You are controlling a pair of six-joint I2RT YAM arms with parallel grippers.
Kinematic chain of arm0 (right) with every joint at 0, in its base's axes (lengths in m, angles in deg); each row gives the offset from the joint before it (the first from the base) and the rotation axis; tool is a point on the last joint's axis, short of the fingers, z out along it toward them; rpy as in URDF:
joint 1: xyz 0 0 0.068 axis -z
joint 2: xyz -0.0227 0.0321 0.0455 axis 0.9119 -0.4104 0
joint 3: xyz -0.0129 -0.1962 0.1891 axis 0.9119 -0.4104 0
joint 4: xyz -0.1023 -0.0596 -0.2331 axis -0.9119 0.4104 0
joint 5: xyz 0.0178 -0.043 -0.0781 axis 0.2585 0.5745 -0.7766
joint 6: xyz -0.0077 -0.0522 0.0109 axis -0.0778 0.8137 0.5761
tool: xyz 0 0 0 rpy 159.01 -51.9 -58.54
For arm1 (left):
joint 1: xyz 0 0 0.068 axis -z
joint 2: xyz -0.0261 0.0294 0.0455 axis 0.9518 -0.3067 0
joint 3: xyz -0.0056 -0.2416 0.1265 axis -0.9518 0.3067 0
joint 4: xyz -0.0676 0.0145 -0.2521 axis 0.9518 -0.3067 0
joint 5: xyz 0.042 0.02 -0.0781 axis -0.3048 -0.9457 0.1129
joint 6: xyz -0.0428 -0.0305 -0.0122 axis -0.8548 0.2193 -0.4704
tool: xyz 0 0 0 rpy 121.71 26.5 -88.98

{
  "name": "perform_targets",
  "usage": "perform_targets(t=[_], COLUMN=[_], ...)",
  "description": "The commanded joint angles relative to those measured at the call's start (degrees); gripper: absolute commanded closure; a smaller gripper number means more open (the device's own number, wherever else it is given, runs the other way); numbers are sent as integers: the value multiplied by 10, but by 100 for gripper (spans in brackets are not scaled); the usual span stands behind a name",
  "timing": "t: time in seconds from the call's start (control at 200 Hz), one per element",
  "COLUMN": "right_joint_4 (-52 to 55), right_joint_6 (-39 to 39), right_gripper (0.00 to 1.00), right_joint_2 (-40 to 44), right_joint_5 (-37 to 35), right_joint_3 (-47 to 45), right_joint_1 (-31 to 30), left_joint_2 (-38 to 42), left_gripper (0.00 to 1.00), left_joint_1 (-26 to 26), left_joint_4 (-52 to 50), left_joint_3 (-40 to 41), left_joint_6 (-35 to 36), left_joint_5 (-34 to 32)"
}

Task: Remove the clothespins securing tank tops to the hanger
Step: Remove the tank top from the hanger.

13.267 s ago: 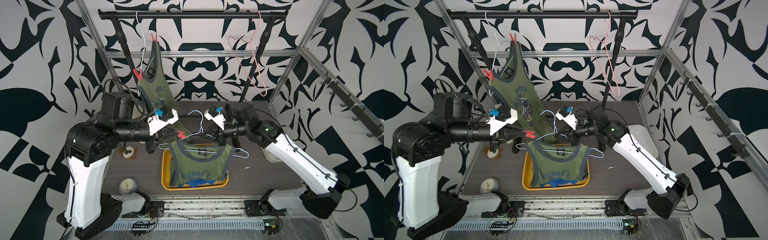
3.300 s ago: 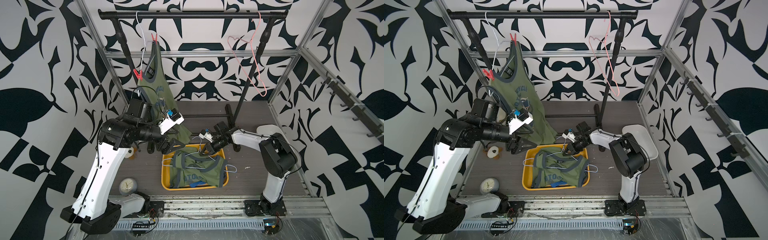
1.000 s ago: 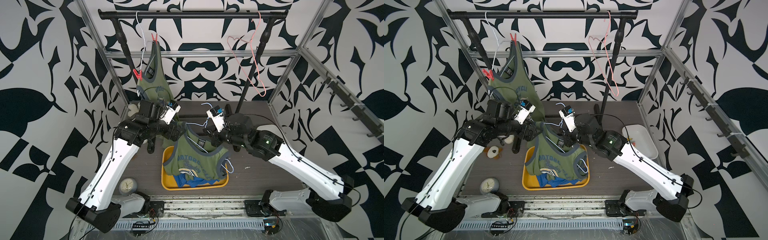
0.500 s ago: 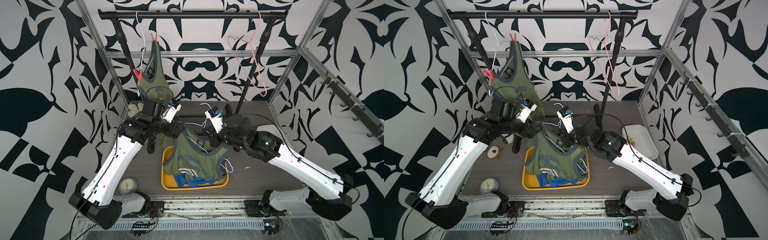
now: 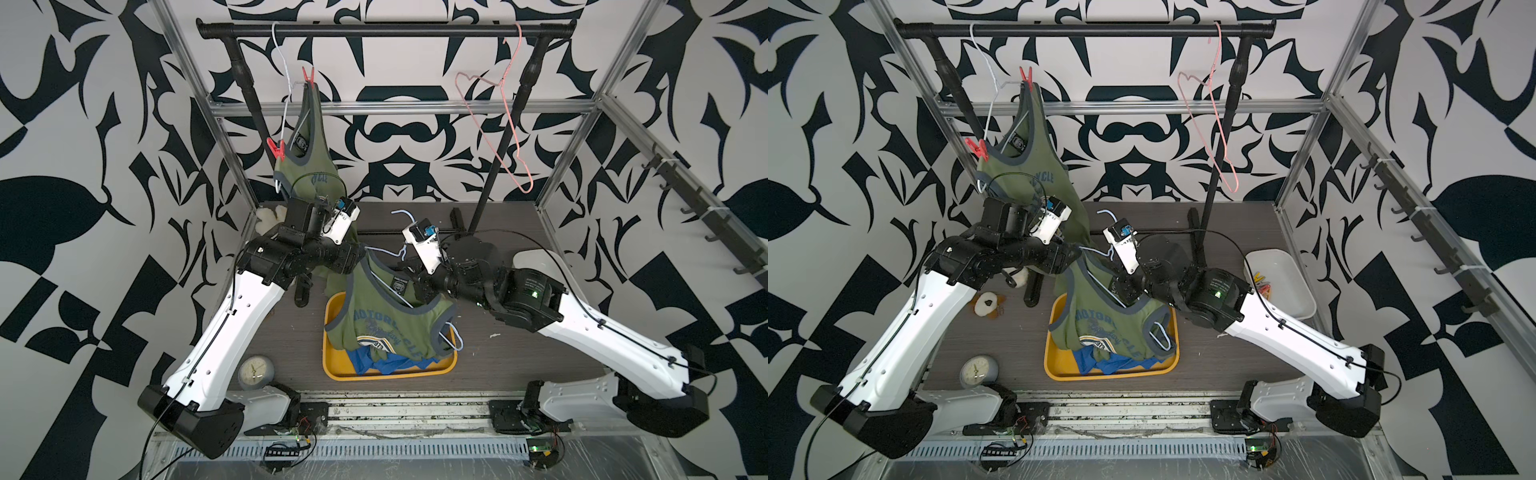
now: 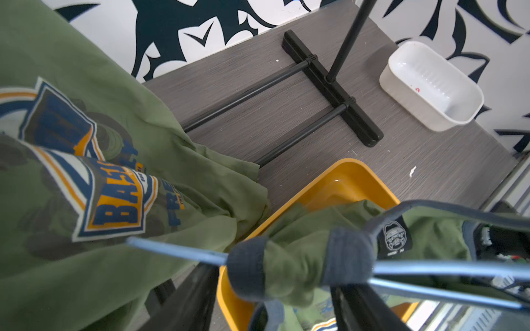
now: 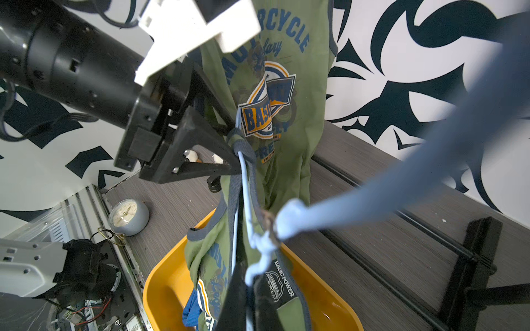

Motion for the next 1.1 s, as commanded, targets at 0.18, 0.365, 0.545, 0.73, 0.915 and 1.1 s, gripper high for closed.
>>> perform_targets(t=[0.18,0.365,0.545,0.73,0.915,1.1], right_joint_4=[-20,10,40,62,48,22], right_joint_6=[15,25,27,27,23,18], right_gripper=[100,100,100,100,100,100], right_joint_2=[12,32,59,82,116,147], right_joint_5=[-3,-43,-63,-59,-65,-79], right_joint_3=[32,16,-8,-33,-70,-97], right_joint_1=[-20,-20,-20,-20,-20,-20], left_joint_2=[-2,2,9,18,26,30], left_gripper=[81,100,100,100,100,100], left_joint_1=[-4,-12,-24,-40,-52,-64], left_joint_4=[20,20,20,20,21,25], left_joint_3=[13,14,14,14,18,25], left_joint_6=[-13,-19,-26,-35,-41,-52], left_joint_5=[-22,-32,-37,-26,-23,-14])
